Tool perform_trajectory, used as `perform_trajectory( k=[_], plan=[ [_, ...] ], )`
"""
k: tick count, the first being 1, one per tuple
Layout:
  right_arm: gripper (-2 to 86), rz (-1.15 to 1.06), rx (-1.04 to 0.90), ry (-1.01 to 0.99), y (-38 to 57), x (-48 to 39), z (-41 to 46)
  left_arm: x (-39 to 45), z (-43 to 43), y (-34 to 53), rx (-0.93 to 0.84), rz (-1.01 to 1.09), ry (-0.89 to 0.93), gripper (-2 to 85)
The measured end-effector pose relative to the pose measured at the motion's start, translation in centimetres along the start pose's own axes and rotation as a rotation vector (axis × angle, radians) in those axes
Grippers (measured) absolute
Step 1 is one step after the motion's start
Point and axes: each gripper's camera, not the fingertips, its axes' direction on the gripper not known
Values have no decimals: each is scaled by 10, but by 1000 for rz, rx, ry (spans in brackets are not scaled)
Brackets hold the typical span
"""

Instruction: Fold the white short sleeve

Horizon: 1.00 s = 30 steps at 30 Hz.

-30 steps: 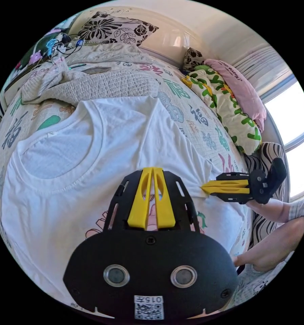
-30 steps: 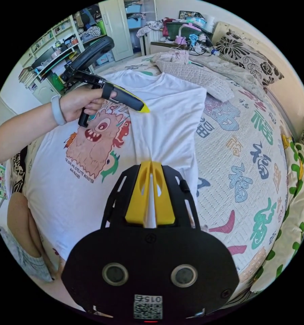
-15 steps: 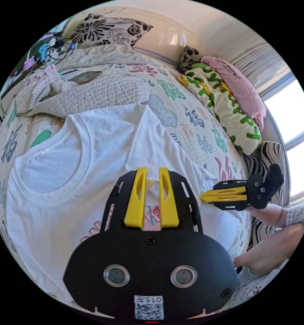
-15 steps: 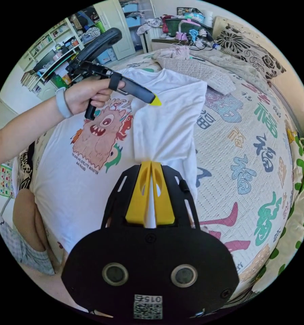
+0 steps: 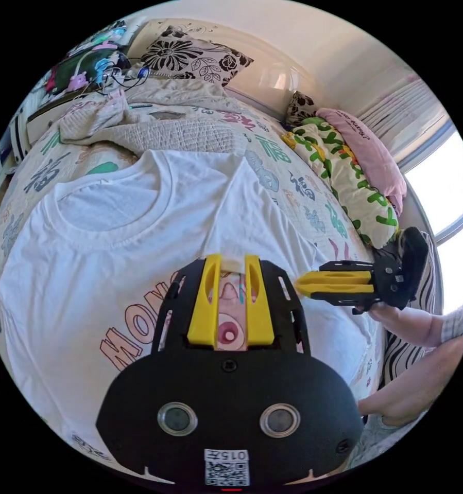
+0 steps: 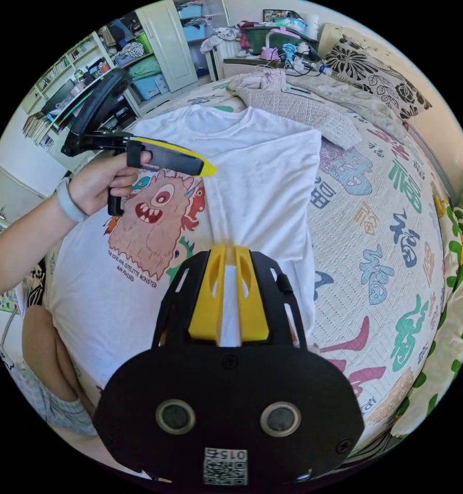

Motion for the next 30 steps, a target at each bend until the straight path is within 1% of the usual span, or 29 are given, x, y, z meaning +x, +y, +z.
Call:
perform_trajectory(
  k=[3,5,7,8,10,11,13,15,17,19,20,22,23,24,25,27,30],
  plan=[
    [29,-4,-14,-9,-11,-8,-9,-12,-25,28,55,-47,-12,69],
    [30,-15,13,-25,-22,-14,-22,-22,-53,57,133,-88,-32,75],
    [37,-66,67,-56,-52,-28,-40,-43,-101,111,277,-227,-82,80],
    [39,-88,77,-73,-61,-34,-44,-50,-114,127,314,-279,-101,82],
    [50,-200,105,-162,-106,-66,-52,-75,-159,194,432,-511,-198,87],
    [51,-234,114,-180,-118,-77,-53,-80,-168,210,451,-568,-226,88],
    [54,-378,119,-232,-171,-129,-45,-99,-195,265,482,-747,-312,97],
    [57,-460,107,-273,-211,-175,-34,-111,-207,291,480,-813,-284,102],
    [63,-506,76,-324,-248,-220,-19,-118,-215,304,470,-821,-283,104],
    [76,-532,-7,-352,-291,-278,7,-123,-227,309,456,-787,-308,106],
    [79,-535,-33,-355,-299,-290,14,-125,-229,310,453,-777,-305,106],
    [95,-569,-121,-287,-323,-336,41,-133,-234,313,438,-766,-267,108],
    [96,-584,-143,-249,-327,-346,48,-135,-235,313,430,-760,-259,109],
    [98,-611,-182,-162,-332,-362,63,-137,-235,314,408,-753,-253,110],
    [94,-635,-227,-91,-336,-372,76,-139,-236,316,394,-743,-245,111],
    [74,-657,-249,-46,-340,-378,85,-139,-240,318,390,-720,-245,113],
    [4,-580,-160,-83,-353,-362,70,-140,-246,321,363,-665,-228,118]
  ],
)
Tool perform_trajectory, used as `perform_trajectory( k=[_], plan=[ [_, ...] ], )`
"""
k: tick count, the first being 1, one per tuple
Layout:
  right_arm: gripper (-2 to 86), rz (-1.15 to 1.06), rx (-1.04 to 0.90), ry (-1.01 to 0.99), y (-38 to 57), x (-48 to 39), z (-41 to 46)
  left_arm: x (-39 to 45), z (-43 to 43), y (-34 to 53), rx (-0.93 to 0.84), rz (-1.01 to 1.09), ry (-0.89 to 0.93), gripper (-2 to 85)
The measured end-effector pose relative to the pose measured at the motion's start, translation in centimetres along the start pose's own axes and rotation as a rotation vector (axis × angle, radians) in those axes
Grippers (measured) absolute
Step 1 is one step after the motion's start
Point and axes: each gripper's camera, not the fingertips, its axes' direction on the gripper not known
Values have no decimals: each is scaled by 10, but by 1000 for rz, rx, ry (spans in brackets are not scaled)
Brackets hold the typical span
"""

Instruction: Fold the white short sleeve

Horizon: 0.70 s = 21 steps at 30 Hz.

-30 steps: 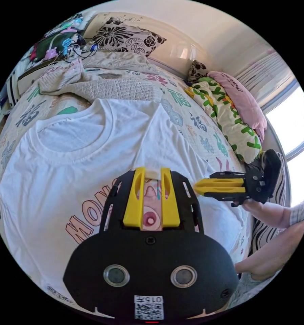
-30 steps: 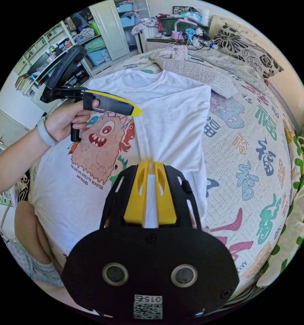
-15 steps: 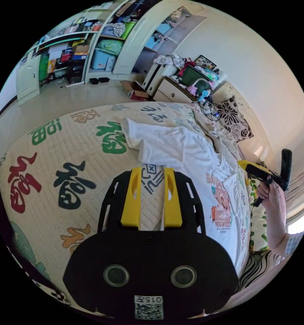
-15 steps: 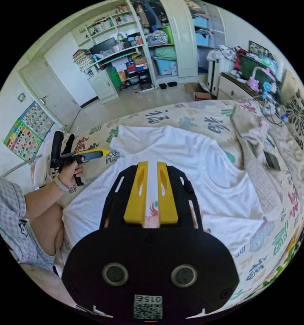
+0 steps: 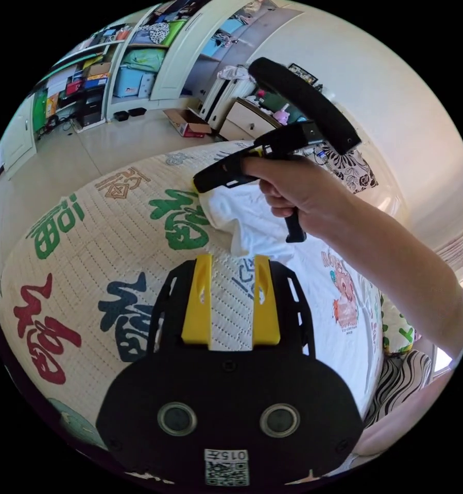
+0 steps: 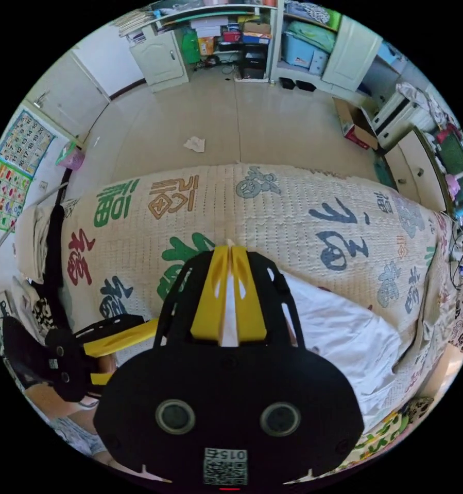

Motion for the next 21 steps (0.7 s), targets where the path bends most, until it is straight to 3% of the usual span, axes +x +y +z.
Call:
perform_trajectory(
  k=[4,9,13,17,21],
  plan=[
    [-6,150,158,-281,19,53,-35,0,-4,-4,-30,103,23,118],
    [-5,246,287,-402,54,103,-65,1,1,-14,-41,133,153,44],
    [-5,274,401,-483,96,135,-90,31,-33,-8,22,202,103,22],
    [-2,322,506,-483,151,160,-109,86,-57,5,75,331,10,21],
    [-1,495,526,-352,229,181,-99,145,-29,29,29,430,-94,33]
  ],
)
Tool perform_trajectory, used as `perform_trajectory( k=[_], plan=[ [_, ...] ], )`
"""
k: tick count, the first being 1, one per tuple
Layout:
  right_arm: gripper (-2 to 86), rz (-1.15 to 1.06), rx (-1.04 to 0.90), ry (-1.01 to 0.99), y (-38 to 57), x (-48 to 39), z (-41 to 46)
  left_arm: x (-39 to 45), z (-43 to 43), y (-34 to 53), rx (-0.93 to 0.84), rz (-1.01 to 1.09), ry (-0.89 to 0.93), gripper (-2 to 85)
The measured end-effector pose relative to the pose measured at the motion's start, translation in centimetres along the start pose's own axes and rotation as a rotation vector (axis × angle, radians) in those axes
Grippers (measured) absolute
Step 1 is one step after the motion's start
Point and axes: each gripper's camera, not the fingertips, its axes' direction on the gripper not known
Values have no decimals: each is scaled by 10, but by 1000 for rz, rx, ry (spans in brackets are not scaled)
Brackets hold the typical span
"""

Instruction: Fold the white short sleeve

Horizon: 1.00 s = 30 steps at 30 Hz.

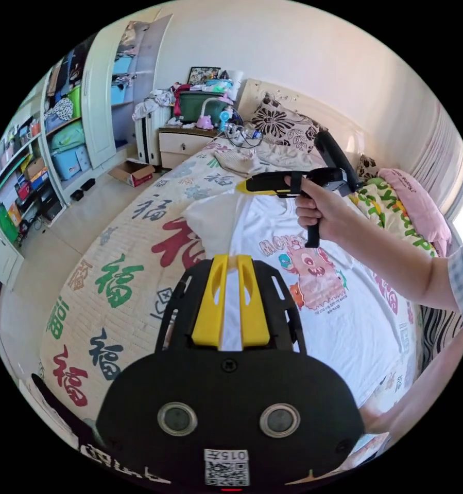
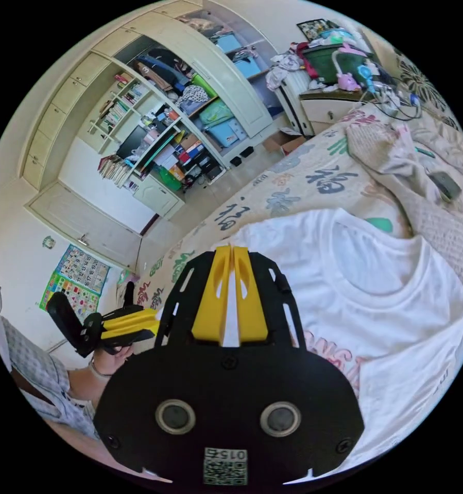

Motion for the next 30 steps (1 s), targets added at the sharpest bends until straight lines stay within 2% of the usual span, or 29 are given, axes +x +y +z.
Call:
perform_trajectory(
  k=[5,7,11,13,16,19,21,23,25,30],
  plan=[
    [0,169,-4,93,58,47,-20,31,45,17,-193,-29,77,66],
    [0,204,0,86,78,59,-33,32,41,20,-194,-43,130,70],
    [-2,206,21,103,96,67,-53,33,24,12,-120,-37,117,71],
    [-2,162,44,157,99,65,-63,33,28,2,-108,-19,86,69],
    [1,99,13,256,99,65,-65,36,52,-4,-181,7,107,67],
    [8,110,-113,259,111,76,-59,42,70,0,-243,44,109,67],
    [23,94,-101,219,119,81,-71,44,67,-4,-255,70,106,72],
    [39,43,-32,254,123,86,-94,41,59,-14,-229,90,115,81],
    [56,-26,20,337,117,100,-122,32,49,-41,-127,145,99,93],
    [109,-111,-99,551,94,146,-139,12,78,-125,-85,192,146,128]
  ],
)
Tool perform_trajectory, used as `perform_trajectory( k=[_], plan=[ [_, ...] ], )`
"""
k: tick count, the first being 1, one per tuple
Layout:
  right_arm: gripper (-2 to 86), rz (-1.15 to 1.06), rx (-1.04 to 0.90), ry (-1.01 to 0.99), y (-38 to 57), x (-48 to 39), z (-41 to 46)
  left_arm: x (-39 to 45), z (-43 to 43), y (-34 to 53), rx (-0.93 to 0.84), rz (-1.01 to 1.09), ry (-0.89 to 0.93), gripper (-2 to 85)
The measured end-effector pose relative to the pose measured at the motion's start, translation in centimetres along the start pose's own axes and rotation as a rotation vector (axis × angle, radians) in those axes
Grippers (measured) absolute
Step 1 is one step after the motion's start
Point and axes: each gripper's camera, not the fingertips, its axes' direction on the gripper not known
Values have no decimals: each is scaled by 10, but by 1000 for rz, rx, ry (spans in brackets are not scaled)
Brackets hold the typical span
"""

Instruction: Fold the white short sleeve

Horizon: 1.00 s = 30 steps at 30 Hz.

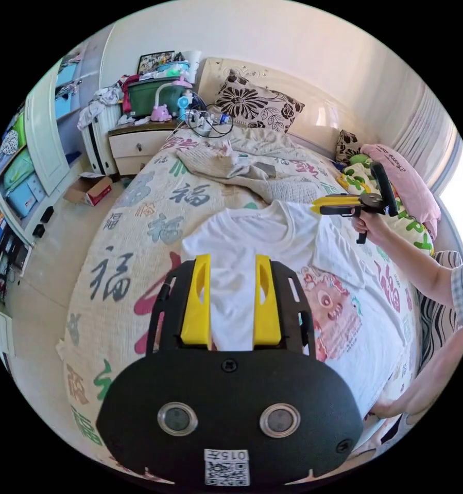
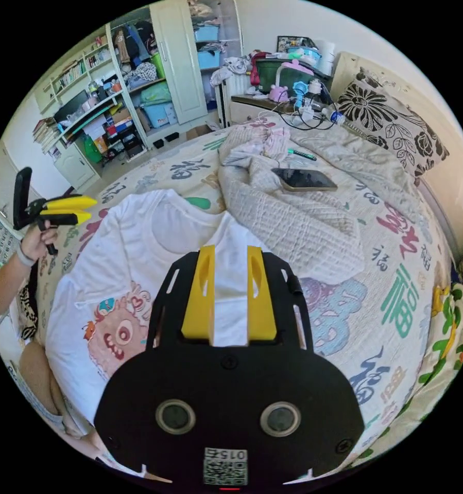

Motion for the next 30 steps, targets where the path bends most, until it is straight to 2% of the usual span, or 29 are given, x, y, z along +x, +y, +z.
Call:
perform_trajectory(
  k=[5,9,12,15,18,21,27,30],
  plan=[
    [111,16,-176,10,7,33,26,-15,50,-56,-132,5,-24,131],
    [50,28,-258,-31,35,42,32,-15,93,-57,-318,-103,-74,102],
    [13,-17,-222,2,59,42,19,-2,88,-50,-246,-71,-110,19],
    [-1,-37,-136,11,88,41,-7,7,66,-41,-131,-60,-74,4],
    [-7,-74,-68,0,124,36,-39,24,29,-19,0,25,12,-1],
    [-9,-103,-3,-45,176,32,-78,47,-12,19,78,115,24,-3],
    [-9,-41,89,-258,308,27,-145,98,-72,121,78,221,131,-3],
    [-10,-55,38,-301,374,7,-166,135,-83,174,5,274,170,-4]
  ],
)
